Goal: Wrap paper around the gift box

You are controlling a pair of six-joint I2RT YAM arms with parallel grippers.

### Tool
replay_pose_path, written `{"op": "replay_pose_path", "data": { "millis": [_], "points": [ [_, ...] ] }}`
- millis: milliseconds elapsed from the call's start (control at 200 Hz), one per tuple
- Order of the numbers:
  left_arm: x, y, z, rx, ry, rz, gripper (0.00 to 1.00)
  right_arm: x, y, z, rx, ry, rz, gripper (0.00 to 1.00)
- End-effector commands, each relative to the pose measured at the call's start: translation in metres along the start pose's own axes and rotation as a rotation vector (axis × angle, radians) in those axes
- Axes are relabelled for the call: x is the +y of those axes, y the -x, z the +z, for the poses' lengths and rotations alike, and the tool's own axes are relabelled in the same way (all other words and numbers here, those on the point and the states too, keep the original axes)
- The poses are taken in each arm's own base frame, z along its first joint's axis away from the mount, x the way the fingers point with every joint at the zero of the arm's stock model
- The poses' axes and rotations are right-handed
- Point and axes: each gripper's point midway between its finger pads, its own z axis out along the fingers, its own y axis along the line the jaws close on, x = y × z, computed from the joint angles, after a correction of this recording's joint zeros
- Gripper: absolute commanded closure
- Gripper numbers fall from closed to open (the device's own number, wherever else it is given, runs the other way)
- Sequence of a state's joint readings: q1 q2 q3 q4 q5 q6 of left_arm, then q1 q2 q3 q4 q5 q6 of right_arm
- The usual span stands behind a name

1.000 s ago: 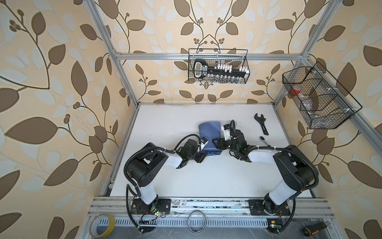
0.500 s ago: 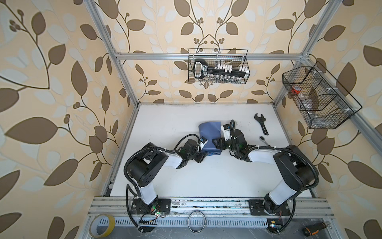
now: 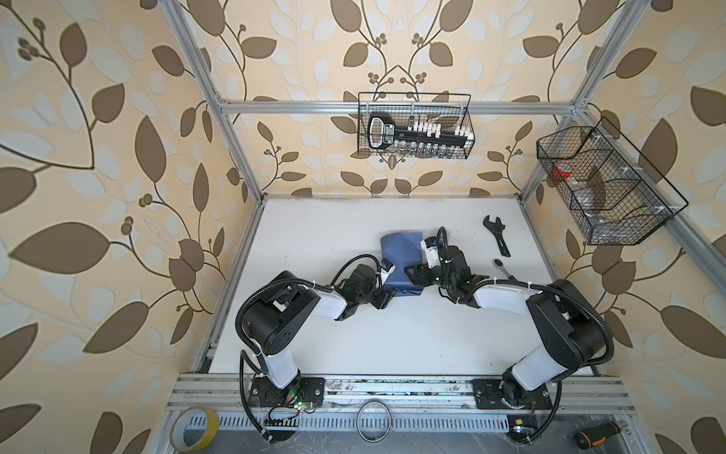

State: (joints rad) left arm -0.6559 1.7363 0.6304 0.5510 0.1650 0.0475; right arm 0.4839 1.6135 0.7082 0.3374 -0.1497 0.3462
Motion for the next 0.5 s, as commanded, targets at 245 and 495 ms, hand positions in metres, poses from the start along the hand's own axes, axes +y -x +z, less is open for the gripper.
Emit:
{"op": "replay_pose_path", "data": {
  "millis": [245,495],
  "points": [
    [-0.001,0.031,-0.004,-0.112,0.013,0.039,0.34,-0.016,-0.011,-0.014,0.058,-0.084,-0.026,0.21],
    [-0.001,0.030,-0.004,-0.108,0.017,0.045,0.34,-0.024,0.003,-0.041,-0.010,-0.152,-0.055,0.16]
  ]
}}
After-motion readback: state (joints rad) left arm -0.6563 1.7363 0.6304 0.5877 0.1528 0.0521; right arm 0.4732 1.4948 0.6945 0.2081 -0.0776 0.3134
